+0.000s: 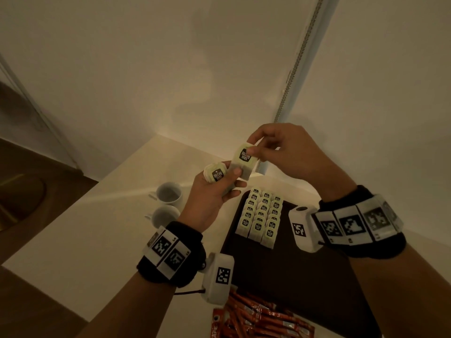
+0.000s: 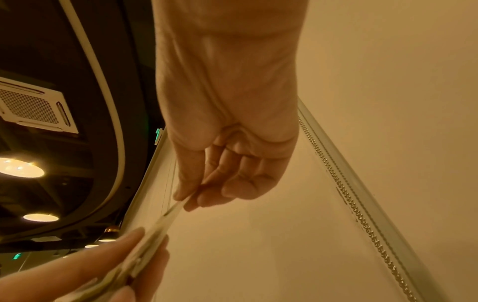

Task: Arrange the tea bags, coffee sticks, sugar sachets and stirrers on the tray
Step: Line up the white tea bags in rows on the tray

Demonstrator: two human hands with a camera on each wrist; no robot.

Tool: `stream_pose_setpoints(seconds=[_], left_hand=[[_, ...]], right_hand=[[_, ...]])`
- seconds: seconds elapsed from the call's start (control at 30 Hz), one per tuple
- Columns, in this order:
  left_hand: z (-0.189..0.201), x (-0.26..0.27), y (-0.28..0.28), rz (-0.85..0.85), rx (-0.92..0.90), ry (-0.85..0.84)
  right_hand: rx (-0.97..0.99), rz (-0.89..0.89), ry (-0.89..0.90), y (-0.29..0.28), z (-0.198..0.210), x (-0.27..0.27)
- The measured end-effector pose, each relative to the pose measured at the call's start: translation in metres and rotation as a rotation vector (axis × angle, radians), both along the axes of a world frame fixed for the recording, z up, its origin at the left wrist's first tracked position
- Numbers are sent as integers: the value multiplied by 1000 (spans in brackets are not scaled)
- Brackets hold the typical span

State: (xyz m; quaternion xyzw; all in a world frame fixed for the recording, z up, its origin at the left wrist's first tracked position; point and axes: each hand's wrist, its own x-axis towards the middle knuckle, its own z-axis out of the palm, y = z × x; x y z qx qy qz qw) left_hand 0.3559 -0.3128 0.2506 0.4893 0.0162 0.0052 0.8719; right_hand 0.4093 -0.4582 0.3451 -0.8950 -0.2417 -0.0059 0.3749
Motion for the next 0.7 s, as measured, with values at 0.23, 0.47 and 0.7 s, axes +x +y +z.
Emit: stream_pose_setpoints(seconds=[0.23, 0.47, 0.7], left_hand=[[-2, -4, -8, -62, -87, -1], [-1, -7, -15, -34, -229, 69], [-1, -8, -15, 5, -250, 88]], right_hand=[[9, 28, -103, 5, 3, -4], [67, 0, -73, 13, 5, -6], [85, -27, -30, 11, 2, -5]])
